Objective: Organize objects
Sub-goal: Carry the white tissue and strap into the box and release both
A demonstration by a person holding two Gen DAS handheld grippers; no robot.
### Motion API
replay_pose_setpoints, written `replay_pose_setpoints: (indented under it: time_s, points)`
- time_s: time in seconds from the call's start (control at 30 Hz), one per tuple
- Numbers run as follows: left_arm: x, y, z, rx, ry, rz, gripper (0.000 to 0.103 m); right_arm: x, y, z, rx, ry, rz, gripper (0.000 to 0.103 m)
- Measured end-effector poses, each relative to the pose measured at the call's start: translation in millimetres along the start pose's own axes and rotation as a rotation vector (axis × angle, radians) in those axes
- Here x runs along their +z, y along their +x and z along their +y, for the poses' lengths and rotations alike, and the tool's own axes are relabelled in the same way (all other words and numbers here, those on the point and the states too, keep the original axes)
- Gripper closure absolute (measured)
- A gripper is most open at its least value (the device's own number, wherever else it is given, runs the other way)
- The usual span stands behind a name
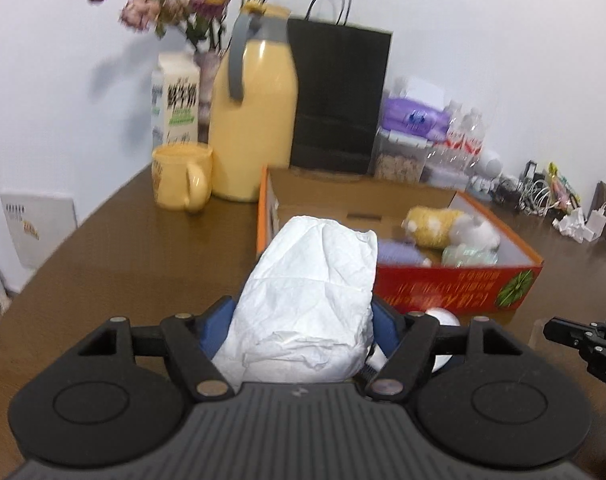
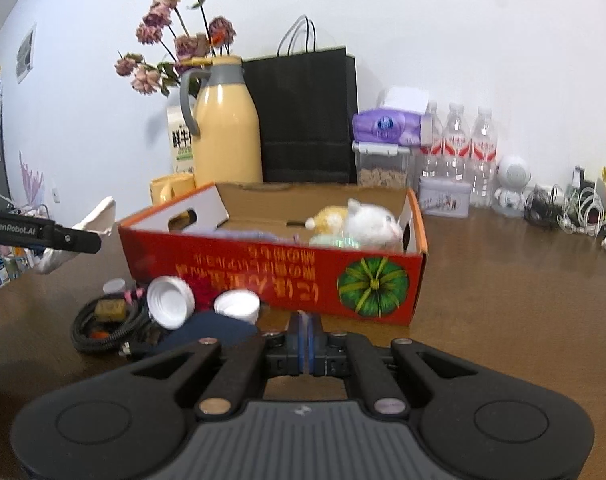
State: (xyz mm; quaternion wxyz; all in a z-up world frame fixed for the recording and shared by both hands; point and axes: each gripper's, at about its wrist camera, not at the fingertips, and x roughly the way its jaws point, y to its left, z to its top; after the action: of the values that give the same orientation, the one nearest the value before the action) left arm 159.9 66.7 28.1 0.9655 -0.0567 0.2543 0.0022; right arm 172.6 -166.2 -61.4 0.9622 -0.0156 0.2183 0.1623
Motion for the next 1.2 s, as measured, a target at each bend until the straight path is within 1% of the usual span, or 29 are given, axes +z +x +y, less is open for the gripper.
replay_pose_setpoints:
  time_s: [0.17, 0.3, 0.43, 0.57, 0.77, 0.9, 1.0, 1.1, 1.2]
  points:
    - [21.0, -3.0, -16.5, -0.017, 0.029, -0.062, 0.031, 25.9, -2.2, 5.9, 0.002, -0.048, -0.068, 0.102]
    - [36.7, 7.4, -31.3, -0.004, 0.037, -0.067, 0.030, 51.1, 7.5, 11.7, 0.007, -0.078, -0.121, 0.102]
    - [50.7, 19.2, -43.8, -0.016, 0.042, -0.089, 0.030, 74.0, 24.6, 15.6, 0.012, -0.090, -0.156, 0.102]
    - [65.9, 35.1, -54.8, -0.009, 0.044, -0.110, 0.030, 90.2, 49.1, 18.7, 0.021, -0.086, -0.166, 0.102]
    - [86.8, 65.3, -63.8, 0.013, -0.002, -0.116, 0.030, 107.4, 94.9, 16.8, 0.038, -0.054, -0.156, 0.101]
    - [90.7, 97.9, -64.9, 0.038, -0.008, -0.080, 0.030, 106.1, 121.9, 11.8, 0.044, -0.061, -0.112, 0.101]
    - [84.3, 124.0, -60.5, 0.065, 0.000, 0.000, 0.030, 98.8, 137.9, 1.1, 0.049, -0.035, -0.070, 0.102]
    - [77.0, 139.4, -56.7, 0.082, 0.005, 0.052, 0.030, 91.8, 149.6, -7.0, 0.045, -0.023, -0.029, 0.101]
    - [71.7, 142.7, -56.6, 0.086, 0.013, 0.062, 0.030, 88.4, 153.0, -9.4, 0.046, -0.021, -0.008, 0.101]
